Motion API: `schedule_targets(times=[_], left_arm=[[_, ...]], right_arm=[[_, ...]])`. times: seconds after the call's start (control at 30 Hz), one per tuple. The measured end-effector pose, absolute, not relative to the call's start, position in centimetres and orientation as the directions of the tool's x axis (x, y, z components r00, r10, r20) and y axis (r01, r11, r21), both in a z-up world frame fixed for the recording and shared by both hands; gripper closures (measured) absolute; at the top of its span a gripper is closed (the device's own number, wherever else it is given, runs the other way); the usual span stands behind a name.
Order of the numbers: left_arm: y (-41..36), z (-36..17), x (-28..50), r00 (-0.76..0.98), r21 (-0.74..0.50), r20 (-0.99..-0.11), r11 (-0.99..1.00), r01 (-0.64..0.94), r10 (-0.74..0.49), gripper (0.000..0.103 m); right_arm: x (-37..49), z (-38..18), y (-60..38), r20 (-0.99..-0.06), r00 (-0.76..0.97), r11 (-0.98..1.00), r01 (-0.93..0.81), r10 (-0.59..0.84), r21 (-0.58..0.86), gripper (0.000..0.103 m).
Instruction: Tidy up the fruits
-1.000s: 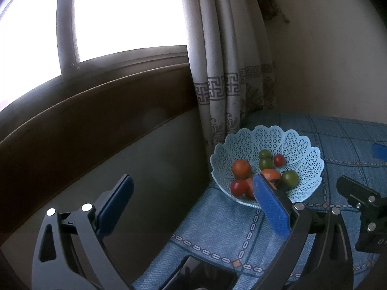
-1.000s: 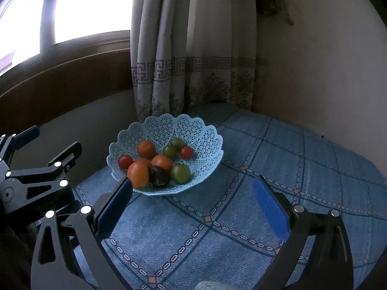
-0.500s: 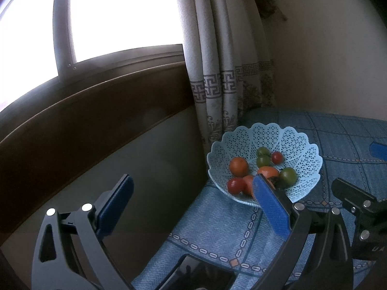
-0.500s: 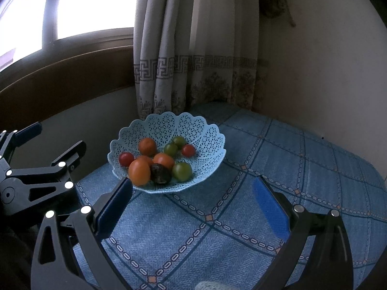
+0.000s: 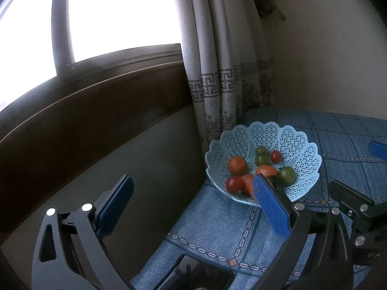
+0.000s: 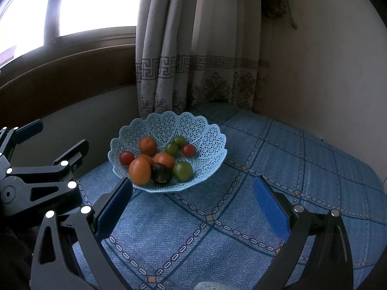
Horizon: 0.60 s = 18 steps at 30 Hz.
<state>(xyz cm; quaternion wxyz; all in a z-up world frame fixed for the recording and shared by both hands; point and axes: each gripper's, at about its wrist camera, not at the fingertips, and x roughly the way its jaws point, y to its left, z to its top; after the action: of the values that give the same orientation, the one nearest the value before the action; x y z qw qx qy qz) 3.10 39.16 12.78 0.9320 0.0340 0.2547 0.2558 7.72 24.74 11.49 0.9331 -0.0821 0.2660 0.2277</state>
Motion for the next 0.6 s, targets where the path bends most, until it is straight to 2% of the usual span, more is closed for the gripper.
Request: schedule_targets(times=[0.6], left_arm=[[39.12, 12.85, 3.20, 0.739, 0.194, -0.459, 0.867, -0.458, 0.493, 0.003]], right_arm=[[7.52, 11.10, 24.81, -0.533, 0.751, 0.876, -0.481, 0.389, -0.037, 0.005]])
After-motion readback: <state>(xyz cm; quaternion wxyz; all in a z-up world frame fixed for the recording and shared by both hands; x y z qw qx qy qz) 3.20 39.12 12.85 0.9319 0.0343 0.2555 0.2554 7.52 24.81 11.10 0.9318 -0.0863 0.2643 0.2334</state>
